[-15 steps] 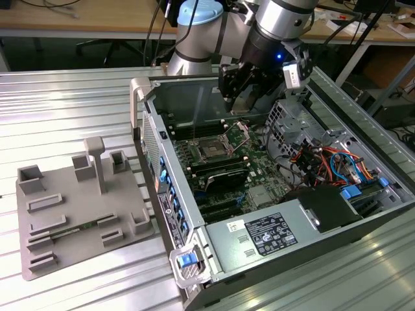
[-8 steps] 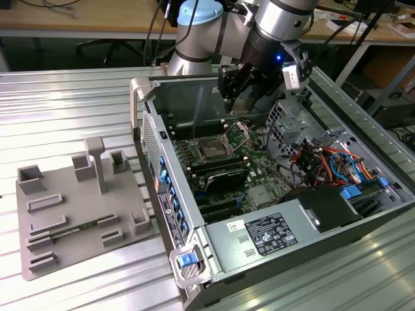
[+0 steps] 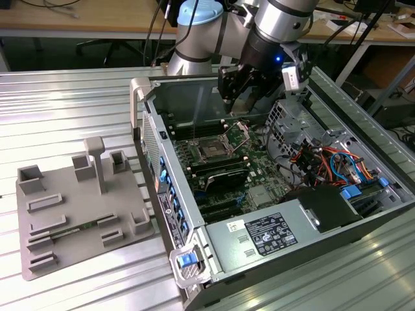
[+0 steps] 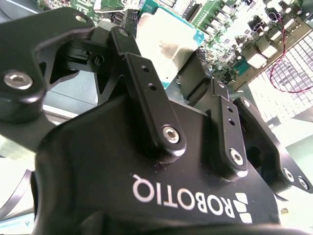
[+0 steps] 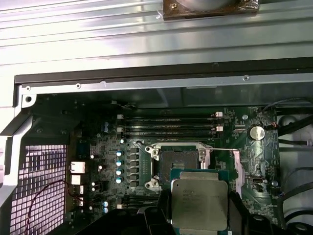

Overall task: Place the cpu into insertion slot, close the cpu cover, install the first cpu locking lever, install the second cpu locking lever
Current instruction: 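Place the cpu into insertion slot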

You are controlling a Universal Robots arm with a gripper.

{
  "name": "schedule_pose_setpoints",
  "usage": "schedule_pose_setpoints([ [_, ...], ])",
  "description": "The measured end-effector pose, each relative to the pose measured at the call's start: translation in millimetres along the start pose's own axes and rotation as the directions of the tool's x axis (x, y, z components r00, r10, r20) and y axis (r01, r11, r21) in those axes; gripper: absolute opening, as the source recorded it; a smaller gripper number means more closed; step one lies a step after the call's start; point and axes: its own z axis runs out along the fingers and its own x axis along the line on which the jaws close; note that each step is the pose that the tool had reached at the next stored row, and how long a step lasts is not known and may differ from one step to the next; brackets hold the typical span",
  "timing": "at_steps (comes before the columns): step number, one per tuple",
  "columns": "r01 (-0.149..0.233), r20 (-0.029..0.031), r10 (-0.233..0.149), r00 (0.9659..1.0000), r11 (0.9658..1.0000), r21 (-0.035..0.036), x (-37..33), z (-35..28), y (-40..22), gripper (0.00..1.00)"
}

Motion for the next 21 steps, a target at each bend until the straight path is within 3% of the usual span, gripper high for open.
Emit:
schedule_pose_setpoints([
  [21, 0.0, -0.0001, 0.0, 1.0, 1.0, 0.0002, -0.1, 5.3, -0.5, 0.55],
])
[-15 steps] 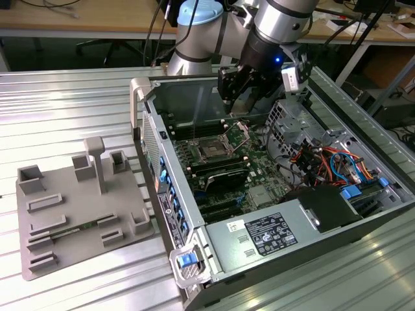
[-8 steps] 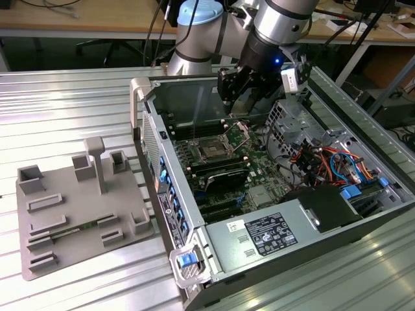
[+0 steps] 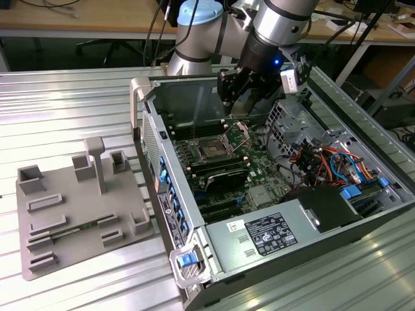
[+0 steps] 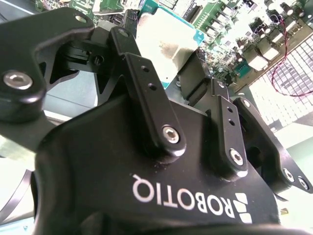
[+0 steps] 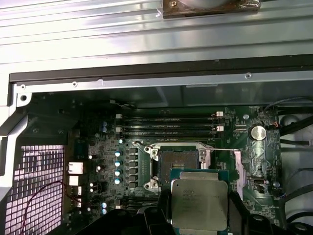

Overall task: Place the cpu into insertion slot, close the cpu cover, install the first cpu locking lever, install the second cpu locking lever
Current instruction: 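Place the cpu into insertion slot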

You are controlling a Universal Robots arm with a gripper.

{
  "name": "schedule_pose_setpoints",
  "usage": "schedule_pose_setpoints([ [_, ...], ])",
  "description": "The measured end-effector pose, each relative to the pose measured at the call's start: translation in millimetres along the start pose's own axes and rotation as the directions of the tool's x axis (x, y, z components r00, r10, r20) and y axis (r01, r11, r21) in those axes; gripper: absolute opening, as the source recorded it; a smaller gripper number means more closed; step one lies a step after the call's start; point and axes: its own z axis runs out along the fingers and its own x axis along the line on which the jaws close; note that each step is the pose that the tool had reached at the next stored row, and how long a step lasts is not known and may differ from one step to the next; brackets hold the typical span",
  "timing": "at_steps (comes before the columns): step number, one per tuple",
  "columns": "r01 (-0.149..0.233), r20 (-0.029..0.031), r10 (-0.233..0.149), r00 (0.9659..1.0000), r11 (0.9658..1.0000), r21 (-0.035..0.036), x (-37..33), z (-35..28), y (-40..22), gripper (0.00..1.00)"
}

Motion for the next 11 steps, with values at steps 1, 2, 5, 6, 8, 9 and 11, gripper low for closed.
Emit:
schedule_pose_setpoints([
  [1, 0.0, 0.0001, 0.0, 1.0, 1.0, -0.0001, 0.0, 0.3, 0.0, 0.55],
  [2, 0.0, 0.0, 0.0, 1.0, 1.0, 0.0, 0.0, 0.4, 0.0, 0.55],
  [5, 0.0, 0.0001, 0.0, 1.0, 1.0, -0.0001, 0.0, 0.9, -0.1, 0.55],
  [6, 0.0, 0.0, 0.0, 1.0, 1.0, 0.0, 0.0, 1.1, -0.1, 0.55],
  [8, 0.0, 0.0, 0.0, 1.0, 1.0, -0.0001, 0.0, 1.3, -0.1, 0.55],
  [9, 0.0, 0.0001, 0.0, 1.0, 1.0, -0.0001, 0.0, 1.5, -0.1, 0.55],
  [11, 0.0, 0.0, 0.0, 1.0, 1.0, -0.0001, 0.0, 2.2, -0.2, 0.55],
])
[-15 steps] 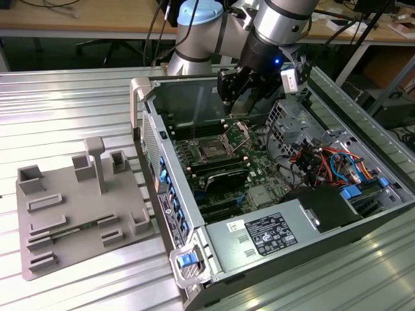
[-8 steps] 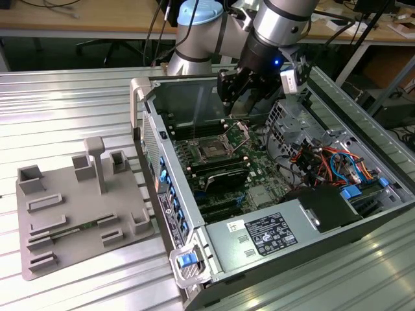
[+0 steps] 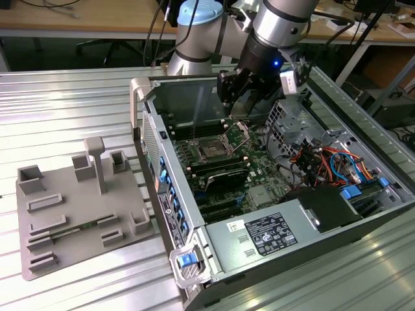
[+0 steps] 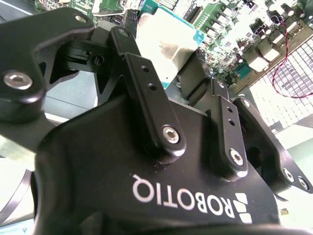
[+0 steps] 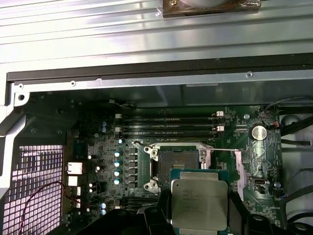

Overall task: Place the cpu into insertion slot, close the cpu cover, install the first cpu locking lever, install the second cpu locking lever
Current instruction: 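Place the cpu into insertion slot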

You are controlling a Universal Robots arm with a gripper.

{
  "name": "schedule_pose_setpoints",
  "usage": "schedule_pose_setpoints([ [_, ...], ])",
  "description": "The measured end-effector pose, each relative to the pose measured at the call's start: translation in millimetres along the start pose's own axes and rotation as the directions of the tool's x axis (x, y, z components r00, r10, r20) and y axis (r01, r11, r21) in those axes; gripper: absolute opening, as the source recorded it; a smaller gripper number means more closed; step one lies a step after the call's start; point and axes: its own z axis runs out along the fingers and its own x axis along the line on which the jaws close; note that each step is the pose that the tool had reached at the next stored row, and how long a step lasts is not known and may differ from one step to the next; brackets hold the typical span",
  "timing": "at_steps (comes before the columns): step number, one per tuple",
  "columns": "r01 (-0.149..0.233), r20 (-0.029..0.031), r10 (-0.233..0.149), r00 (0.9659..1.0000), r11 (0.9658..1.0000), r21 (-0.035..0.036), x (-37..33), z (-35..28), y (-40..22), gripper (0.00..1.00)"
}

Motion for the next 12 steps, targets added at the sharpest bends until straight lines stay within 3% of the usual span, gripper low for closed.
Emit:
schedule_pose_setpoints([
  [12, 0.0, 0.0, 0.0, 1.0, 1.0, 0.0, -0.1, 3.7, -0.3, 0.55],
])
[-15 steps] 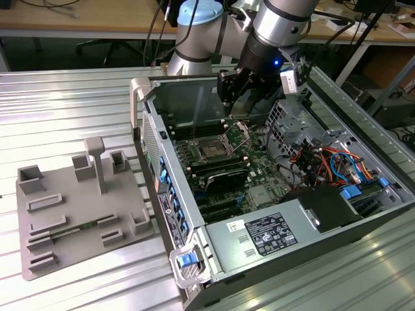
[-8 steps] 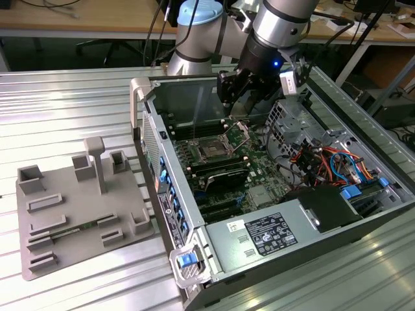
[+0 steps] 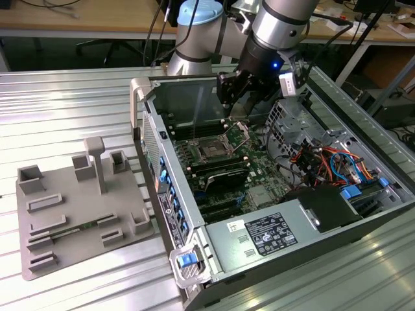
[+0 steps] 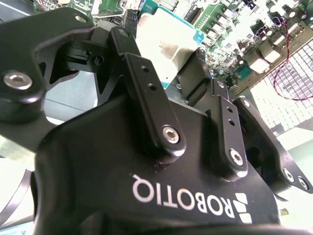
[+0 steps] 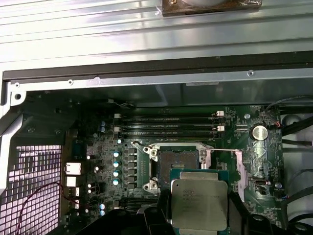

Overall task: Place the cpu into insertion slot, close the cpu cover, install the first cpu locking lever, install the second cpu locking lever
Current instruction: 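Place the cpu into insertion slot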

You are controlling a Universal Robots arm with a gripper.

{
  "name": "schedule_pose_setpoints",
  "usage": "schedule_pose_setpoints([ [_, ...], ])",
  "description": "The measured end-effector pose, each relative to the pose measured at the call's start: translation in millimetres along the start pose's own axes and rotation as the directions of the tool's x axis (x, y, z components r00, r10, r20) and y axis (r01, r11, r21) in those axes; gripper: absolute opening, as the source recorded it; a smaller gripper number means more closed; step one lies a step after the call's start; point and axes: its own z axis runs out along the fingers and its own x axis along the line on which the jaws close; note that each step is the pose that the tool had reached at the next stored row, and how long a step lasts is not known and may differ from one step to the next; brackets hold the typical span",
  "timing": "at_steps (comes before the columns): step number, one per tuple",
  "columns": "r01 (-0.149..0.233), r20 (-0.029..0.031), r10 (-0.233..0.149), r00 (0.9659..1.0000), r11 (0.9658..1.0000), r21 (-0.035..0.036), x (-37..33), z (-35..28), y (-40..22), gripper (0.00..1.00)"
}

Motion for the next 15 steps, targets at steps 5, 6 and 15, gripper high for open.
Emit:
schedule_pose_setpoints([
  [5, 0.0, 0.0, 0.0, 1.0, 1.0, 0.0001, 0.0, 0.9, -0.1, 0.55],
  [6, 0.0, 0.0, 0.0, 1.0, 1.0, 0.0, 0.0, 1.2, -0.1, 0.55],
  [15, 0.0, 0.0, 0.0, 1.0, 1.0, 0.0, -0.1, 5.2, -0.5, 0.55],
])
